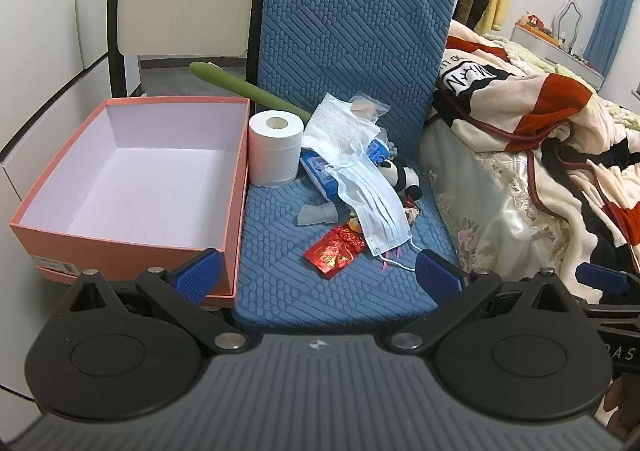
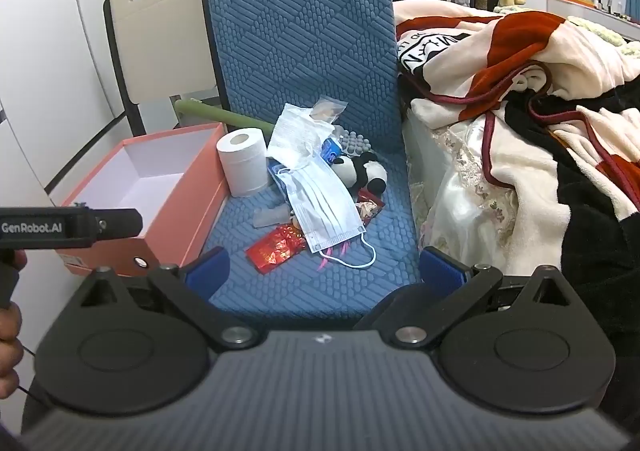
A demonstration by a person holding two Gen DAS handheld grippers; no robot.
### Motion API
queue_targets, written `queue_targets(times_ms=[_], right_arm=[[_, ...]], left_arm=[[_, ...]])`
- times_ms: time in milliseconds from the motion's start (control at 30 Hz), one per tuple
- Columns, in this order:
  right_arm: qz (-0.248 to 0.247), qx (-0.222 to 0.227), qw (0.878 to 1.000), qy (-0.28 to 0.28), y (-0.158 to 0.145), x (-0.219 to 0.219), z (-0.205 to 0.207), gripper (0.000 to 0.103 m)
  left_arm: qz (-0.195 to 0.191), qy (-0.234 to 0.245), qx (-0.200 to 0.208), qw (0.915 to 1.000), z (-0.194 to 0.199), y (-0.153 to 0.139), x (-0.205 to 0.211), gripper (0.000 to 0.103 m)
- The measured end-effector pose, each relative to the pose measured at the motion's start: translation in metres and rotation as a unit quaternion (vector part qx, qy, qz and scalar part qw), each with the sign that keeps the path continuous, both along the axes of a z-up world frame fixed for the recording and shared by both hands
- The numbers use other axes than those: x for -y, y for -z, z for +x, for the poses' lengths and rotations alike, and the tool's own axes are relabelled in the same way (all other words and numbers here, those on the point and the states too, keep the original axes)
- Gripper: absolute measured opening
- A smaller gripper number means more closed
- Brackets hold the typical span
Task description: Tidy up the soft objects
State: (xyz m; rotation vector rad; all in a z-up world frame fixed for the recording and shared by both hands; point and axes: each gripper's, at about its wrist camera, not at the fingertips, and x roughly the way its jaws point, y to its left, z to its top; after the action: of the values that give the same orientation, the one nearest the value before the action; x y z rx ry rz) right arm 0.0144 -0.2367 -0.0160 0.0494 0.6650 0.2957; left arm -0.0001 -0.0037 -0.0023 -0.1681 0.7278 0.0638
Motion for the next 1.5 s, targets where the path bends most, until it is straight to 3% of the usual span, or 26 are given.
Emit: queue_targets(times_ms=[1500], right_arm=[[-0.006,-0.008,1.000,0.007,0.003,-0.001,0.003,0.103]], left_arm=[[-0.014,0.007,-0.014,0.9998,0.005,0.010,-0.001,0.103]])
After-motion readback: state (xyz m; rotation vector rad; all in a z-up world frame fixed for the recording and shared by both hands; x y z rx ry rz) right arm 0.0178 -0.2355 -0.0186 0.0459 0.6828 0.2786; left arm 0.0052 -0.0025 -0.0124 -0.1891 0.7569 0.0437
